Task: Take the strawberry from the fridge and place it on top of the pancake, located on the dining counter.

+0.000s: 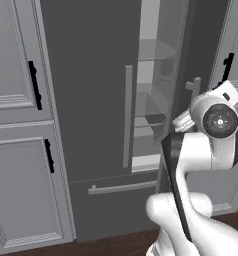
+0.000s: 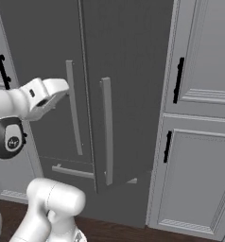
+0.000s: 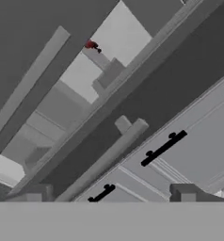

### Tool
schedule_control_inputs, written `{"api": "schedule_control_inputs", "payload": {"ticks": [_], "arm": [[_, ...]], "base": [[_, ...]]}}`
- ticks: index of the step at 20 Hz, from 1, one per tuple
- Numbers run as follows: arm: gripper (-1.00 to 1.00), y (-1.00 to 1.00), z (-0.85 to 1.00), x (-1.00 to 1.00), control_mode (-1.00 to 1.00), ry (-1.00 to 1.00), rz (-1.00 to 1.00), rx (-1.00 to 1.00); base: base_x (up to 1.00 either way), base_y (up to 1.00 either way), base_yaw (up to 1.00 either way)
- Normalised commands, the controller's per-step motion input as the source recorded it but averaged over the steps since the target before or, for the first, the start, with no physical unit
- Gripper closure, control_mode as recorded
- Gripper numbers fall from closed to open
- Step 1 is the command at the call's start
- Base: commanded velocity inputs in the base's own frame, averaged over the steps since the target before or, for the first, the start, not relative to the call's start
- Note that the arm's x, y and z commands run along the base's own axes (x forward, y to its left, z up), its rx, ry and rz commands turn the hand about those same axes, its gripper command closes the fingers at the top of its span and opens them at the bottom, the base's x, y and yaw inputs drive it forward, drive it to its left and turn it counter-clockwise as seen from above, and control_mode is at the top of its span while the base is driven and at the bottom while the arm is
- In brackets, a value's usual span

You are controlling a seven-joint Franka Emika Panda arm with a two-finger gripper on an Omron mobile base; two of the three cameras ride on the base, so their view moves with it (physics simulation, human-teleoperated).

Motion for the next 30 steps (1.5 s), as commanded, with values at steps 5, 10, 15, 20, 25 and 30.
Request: {"api": "schedule_control_inputs", "payload": {"ticks": [5, 10, 15, 20, 25, 30], "arm": [[-1.0, 0.63, 0.0, 0.47, -1.0, 0.07, -0.09, -0.3], [-1.0, 0.1, 0.0, 0.93, -1.0, 0.11, -0.09, -0.18], [-1.0, 0.0, -0.05, 1.0, -1.0, 0.14, -0.12, -0.13], [-1.0, 0.01, -0.13, 0.98, -1.0, 0.08, -0.14, -0.12], [-1.0, -0.03, -0.18, 0.91, -1.0, 0.02, -0.15, -0.08], [-1.0, -0.27, -0.11, 0.67, -1.0, 0.0, -0.13, -0.04]], "base": [[0.0, 0.0, 0.0], [0.0, 0.0, 0.0], [0.0, 0.0, 0.0], [0.0, 0.0, 0.0], [0.0, 0.0, 0.0], [0.0, 0.0, 0.0]]}}
